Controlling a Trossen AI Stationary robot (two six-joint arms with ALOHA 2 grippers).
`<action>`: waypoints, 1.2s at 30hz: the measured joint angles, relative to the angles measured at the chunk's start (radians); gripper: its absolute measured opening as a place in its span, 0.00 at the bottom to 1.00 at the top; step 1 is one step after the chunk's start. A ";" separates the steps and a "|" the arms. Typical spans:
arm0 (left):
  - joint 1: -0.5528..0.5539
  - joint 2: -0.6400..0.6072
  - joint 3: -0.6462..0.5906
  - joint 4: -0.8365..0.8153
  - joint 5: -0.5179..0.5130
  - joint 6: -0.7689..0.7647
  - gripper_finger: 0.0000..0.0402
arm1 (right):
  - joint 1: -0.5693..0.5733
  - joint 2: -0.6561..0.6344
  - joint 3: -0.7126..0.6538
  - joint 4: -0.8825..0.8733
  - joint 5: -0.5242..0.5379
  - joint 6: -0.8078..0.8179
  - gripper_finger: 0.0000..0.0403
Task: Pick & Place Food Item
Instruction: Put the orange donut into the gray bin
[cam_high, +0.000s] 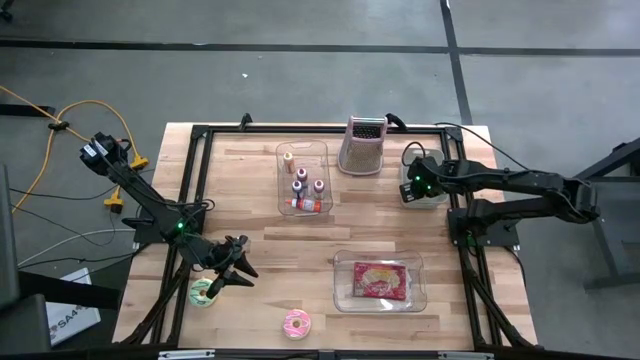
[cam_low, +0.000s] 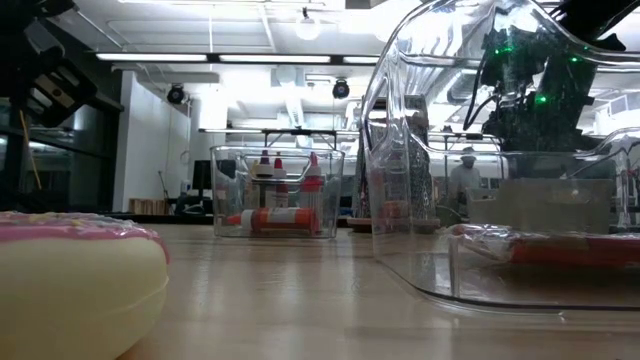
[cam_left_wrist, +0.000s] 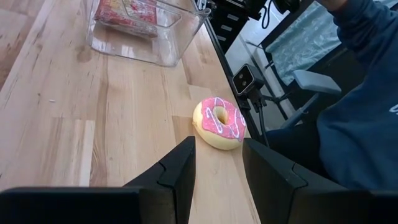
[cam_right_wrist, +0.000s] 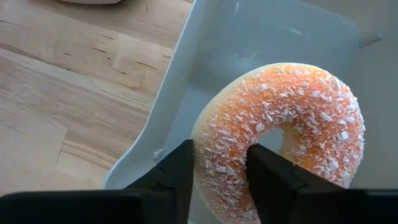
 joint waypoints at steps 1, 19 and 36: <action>0.000 0.000 0.000 0.000 0.000 -0.002 0.32 | 0.000 0.000 0.000 0.000 0.000 0.000 0.35; 0.000 0.000 0.000 0.000 0.000 -0.006 0.32 | 0.000 0.000 0.000 -0.003 0.000 0.003 0.43; 0.000 0.000 0.000 0.000 0.001 -0.006 0.32 | 0.000 0.000 0.000 -0.005 0.002 -0.034 0.43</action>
